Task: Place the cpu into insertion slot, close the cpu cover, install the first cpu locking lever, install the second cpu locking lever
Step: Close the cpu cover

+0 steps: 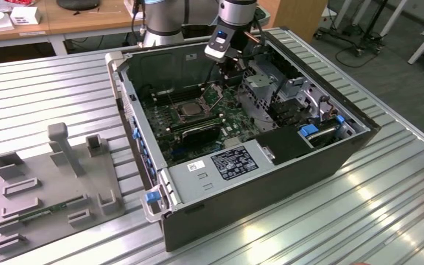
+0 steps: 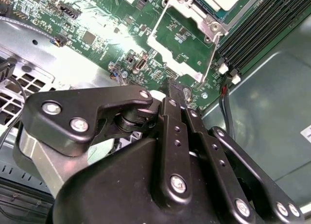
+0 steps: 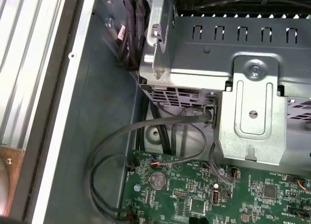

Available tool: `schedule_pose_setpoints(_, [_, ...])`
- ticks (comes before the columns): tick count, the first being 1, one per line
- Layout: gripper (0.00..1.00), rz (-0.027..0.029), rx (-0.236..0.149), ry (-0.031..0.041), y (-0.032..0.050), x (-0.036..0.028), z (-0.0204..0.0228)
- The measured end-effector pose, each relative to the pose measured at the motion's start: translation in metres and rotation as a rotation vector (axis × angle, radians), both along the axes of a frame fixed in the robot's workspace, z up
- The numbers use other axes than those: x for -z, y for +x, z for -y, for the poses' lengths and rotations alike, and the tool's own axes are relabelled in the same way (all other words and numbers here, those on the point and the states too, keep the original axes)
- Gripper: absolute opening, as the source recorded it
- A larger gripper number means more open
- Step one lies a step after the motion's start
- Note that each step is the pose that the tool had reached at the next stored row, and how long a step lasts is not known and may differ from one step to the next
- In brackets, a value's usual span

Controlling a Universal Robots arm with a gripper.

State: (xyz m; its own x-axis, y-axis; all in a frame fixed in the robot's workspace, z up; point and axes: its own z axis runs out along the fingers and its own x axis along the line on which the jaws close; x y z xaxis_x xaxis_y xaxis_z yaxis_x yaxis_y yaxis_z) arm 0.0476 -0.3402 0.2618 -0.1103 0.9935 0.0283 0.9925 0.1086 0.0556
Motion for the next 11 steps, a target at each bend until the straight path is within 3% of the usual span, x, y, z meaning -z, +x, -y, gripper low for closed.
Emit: schedule_pose_setpoints(11, [0.1, 0.0, 0.016, -0.0001, 0.0005, 0.0027, 0.0])
